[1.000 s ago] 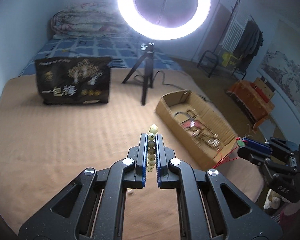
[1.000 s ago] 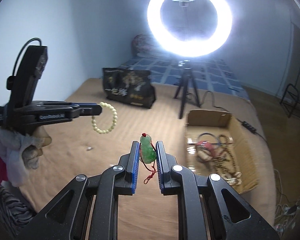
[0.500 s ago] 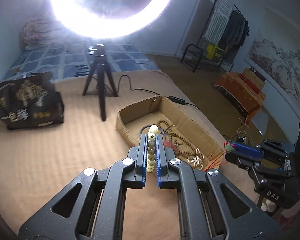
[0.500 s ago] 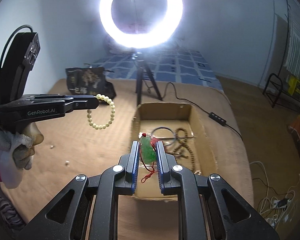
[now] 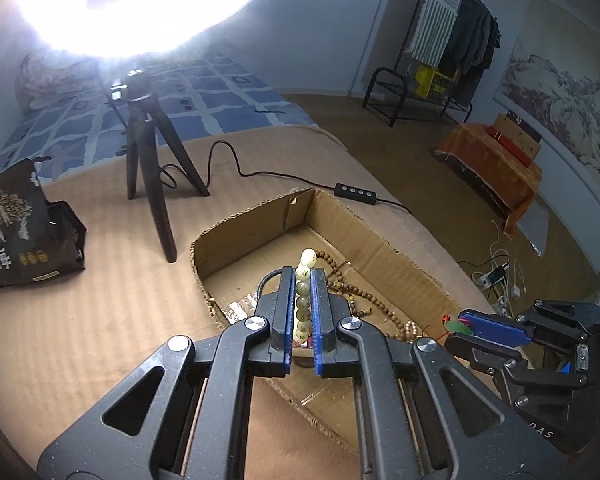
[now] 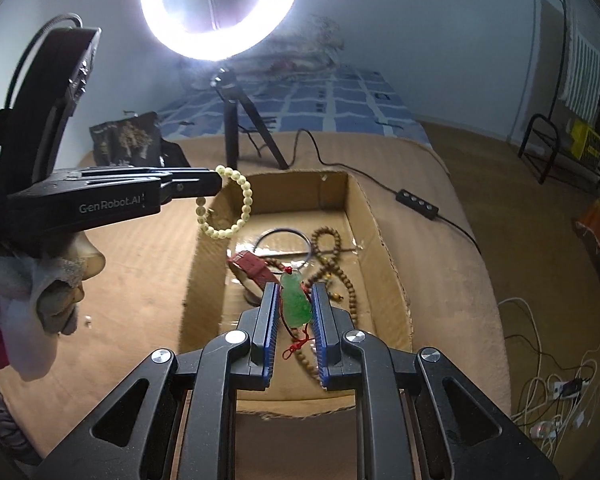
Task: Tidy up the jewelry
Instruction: 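Open both tools to release bracelet and pendant into the box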
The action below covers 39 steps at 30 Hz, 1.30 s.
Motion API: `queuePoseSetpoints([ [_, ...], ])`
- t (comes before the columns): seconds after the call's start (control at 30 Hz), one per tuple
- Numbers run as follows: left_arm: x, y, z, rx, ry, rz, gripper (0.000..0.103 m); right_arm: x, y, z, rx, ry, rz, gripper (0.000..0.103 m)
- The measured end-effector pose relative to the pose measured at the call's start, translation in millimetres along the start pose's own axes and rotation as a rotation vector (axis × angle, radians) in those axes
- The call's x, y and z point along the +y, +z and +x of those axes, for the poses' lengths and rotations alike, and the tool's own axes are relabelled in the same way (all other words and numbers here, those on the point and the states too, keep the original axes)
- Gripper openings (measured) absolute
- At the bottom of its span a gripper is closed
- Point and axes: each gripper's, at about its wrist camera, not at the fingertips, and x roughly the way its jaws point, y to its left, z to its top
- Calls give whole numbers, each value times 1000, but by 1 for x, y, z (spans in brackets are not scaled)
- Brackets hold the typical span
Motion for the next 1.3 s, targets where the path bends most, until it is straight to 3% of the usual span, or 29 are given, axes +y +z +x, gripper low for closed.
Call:
queuePoseSetpoints([
  [0.4,-8,-2,14,25,17,32,5,-12,-4,15,33,-3,52,15],
  [0.47,-9,-1,14,21,27,37,5,-10,-3,15,37,-20,45,20],
  [0.53,-10,-1,14,20,38,39,5,-10,-3,15,37,-31,42,38],
  [0.6,-9,0,12,17,48,35,21,-10,-4,14,33,-38,46,47],
  [0.63,-9,0,11,10,52,31,40,-10,-4,14,32,-40,47,47],
  [0.67,-8,1,9,0,54,29,48,-10,-4,14,35,-43,48,47],
  [0.77,-8,2,5,-9,69,31,50,-11,-5,14,43,-61,53,60],
  [0.83,-7,2,3,-10,70,27,60,-10,-7,12,36,-81,52,70],
  [0.87,-7,2,2,-14,72,26,64,-9,-7,11,34,-88,49,70],
  [1.3,-15,2,-36,-41,94,38,64,7,-6,-10,24,-124,3,71],
])
